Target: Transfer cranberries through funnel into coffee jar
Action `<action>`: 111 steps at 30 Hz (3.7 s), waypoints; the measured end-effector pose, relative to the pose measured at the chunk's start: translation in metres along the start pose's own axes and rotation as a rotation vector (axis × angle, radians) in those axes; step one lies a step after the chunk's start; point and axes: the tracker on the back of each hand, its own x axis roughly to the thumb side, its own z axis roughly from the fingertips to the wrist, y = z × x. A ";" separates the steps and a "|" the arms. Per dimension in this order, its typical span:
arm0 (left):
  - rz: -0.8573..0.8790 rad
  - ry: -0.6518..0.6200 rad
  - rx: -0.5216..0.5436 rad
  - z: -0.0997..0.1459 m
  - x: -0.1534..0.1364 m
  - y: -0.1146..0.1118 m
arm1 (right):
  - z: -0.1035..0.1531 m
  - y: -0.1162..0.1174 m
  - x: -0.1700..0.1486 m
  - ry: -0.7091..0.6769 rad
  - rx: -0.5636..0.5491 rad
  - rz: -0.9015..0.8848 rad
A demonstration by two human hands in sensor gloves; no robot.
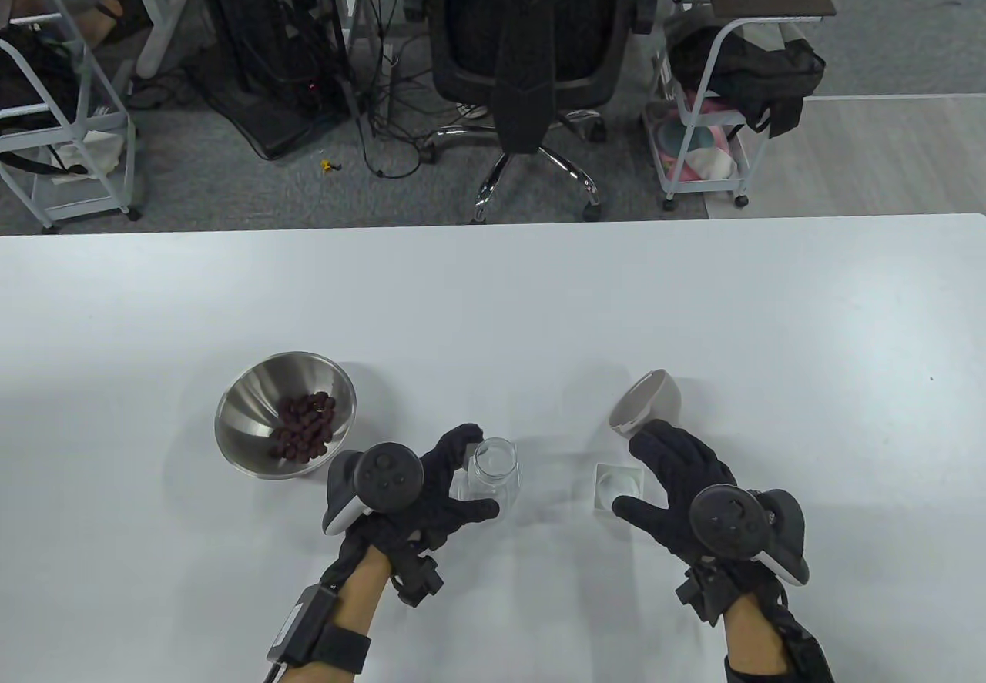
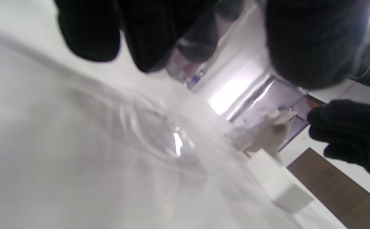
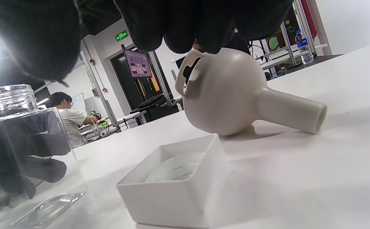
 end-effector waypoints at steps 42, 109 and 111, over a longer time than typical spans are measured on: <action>-0.254 -0.088 0.081 0.068 0.016 0.036 | 0.000 -0.002 0.004 -0.011 -0.069 0.072; -0.217 -0.084 0.163 0.083 0.005 0.054 | -0.056 -0.061 0.053 -0.024 -0.134 0.147; -0.216 -0.080 0.160 0.083 0.004 0.053 | -0.053 -0.065 0.065 -0.061 -0.159 0.106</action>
